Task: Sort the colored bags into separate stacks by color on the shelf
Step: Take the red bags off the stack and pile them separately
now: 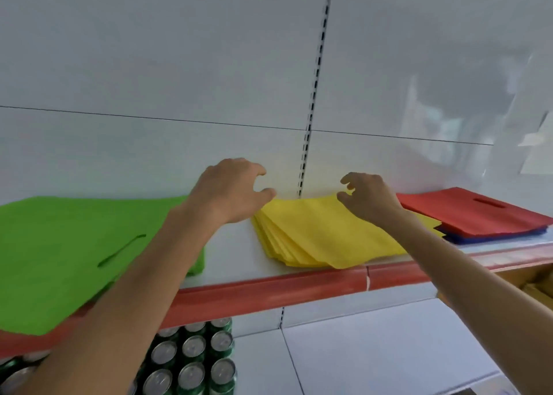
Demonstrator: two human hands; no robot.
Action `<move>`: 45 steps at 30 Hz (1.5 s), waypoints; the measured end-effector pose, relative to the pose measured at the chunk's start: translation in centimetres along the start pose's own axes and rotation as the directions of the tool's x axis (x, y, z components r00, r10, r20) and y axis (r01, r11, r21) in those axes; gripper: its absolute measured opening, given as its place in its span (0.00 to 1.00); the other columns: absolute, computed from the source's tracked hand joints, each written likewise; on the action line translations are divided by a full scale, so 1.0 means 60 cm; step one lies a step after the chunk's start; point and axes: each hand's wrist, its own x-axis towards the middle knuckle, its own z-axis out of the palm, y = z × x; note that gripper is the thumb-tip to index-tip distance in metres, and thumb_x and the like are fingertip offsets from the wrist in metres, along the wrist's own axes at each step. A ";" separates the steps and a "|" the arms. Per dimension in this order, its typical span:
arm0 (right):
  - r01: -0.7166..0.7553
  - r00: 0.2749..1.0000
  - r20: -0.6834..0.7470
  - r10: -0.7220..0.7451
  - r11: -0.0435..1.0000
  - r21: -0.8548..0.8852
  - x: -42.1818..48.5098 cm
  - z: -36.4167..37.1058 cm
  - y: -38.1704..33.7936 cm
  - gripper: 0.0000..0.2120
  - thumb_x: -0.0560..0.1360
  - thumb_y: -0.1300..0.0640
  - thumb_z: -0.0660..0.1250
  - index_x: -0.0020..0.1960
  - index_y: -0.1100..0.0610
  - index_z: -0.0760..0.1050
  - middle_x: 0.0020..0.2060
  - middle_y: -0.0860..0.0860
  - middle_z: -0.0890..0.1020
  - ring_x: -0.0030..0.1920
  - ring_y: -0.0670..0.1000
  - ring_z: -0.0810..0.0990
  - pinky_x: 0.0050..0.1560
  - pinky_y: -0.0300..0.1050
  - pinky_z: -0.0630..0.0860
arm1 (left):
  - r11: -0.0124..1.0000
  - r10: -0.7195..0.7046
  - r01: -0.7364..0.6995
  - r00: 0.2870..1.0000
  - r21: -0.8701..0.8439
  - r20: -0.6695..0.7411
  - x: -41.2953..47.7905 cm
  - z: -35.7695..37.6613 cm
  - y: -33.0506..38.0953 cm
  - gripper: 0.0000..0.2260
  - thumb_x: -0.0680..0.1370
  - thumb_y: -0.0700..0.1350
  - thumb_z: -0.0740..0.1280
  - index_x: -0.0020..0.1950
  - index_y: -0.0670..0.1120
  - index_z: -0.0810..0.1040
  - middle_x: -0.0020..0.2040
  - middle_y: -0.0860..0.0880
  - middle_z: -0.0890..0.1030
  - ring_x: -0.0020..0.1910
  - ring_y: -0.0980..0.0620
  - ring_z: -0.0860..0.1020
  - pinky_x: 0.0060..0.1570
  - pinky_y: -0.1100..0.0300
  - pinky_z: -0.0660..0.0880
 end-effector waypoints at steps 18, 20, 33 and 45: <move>-0.113 0.992 0.042 0.115 0.993 -0.042 0.157 -0.076 0.670 0.17 0.74 0.52 0.63 0.62 0.54 0.75 0.57 0.54 0.80 0.57 0.58 0.77 0.57 0.50 0.74 | 0.985 -0.028 0.050 0.991 -0.165 0.133 0.239 0.348 0.524 0.22 0.76 0.55 0.63 0.68 0.48 0.71 0.67 0.47 0.73 0.67 0.48 0.69 0.65 0.57 0.65; -0.153 0.988 0.008 0.153 0.987 -0.048 0.175 -0.087 0.726 0.16 0.75 0.51 0.63 0.60 0.53 0.76 0.56 0.53 0.80 0.57 0.58 0.77 0.55 0.49 0.72 | 0.979 -0.051 0.078 0.989 -0.190 0.141 0.265 0.379 0.559 0.23 0.76 0.55 0.64 0.68 0.46 0.71 0.67 0.45 0.72 0.67 0.48 0.69 0.65 0.59 0.63; -0.178 0.958 0.202 0.202 0.976 -0.129 0.268 -0.092 0.886 0.25 0.73 0.34 0.61 0.47 0.58 0.76 0.50 0.55 0.78 0.48 0.58 0.76 0.41 0.46 0.68 | 0.914 -0.406 0.371 0.826 0.163 0.391 0.334 0.484 0.656 0.34 0.77 0.66 0.51 0.76 0.45 0.56 0.73 0.28 0.49 0.74 0.34 0.50 0.72 0.46 0.52; -0.055 0.990 0.113 0.083 0.972 -0.227 0.267 -0.064 0.888 0.18 0.79 0.43 0.57 0.43 0.57 0.68 0.43 0.54 0.74 0.41 0.56 0.70 0.40 0.45 0.66 | 0.907 -0.400 0.324 0.862 0.270 0.310 0.341 0.494 0.658 0.33 0.78 0.65 0.45 0.75 0.44 0.58 0.75 0.36 0.53 0.75 0.40 0.48 0.72 0.45 0.46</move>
